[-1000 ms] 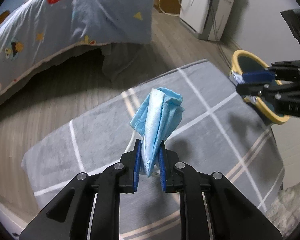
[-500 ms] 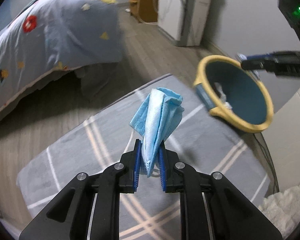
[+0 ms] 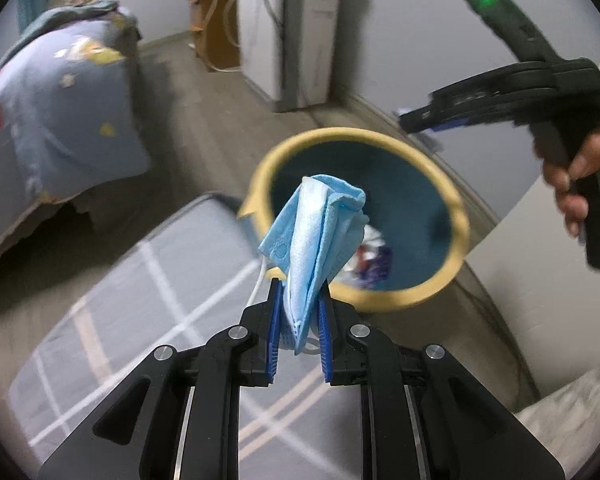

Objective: Collect trash
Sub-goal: 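Carry the white sachet and blue mask over the bin with both tools, then open both tools to drop the sachet and mask into the bin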

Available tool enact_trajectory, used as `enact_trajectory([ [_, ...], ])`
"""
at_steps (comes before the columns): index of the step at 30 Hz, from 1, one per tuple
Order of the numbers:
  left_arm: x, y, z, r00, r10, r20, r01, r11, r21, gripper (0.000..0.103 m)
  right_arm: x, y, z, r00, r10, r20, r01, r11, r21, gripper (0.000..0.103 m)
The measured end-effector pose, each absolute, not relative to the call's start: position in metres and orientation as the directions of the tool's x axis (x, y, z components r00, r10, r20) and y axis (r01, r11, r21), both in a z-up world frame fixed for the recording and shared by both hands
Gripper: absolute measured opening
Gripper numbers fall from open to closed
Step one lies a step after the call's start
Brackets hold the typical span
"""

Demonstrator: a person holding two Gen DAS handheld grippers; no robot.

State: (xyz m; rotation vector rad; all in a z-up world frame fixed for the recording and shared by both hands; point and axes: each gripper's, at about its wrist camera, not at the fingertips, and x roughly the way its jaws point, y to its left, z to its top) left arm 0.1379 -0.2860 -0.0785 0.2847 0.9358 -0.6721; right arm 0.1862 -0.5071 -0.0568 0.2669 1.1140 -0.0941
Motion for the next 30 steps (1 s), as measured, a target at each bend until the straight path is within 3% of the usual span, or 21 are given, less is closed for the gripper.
enact_trajectory([
  [7,0.151,-0.347,-0.105,0.363,-0.358,-0.861,0.695,0.719,-0.006,0.017,0.185,-0.527,-0.086,0.374,0.069,-0.925,0.278,0.943,0.183,0.03],
  [15,0.168,-0.359,-0.121,0.393,-0.32,-0.862,0.676,0.736,0.035,0.022,0.186,-0.532,-0.103,0.351,0.094,-0.932,0.294,0.934,0.205,0.03],
  [18,0.169,-0.358,-0.121,0.41,-0.337,-0.847,0.671,0.741,0.03,0.029,0.188,-0.532,-0.106,0.358,0.103,-0.928,0.289,0.933,0.215,0.031],
  [22,0.17,-0.355,-0.121,0.415,-0.351,-0.84,0.669,0.743,0.02,0.053,0.189,-0.531,-0.109,0.365,0.112,-0.924,0.278,0.934,0.223,0.031],
  [30,0.167,-0.339,-0.119,0.436,-0.357,-0.826,0.646,0.763,0.012,0.068,0.192,-0.527,-0.11,0.364,0.112,-0.925,0.281,0.933,0.224,0.031],
])
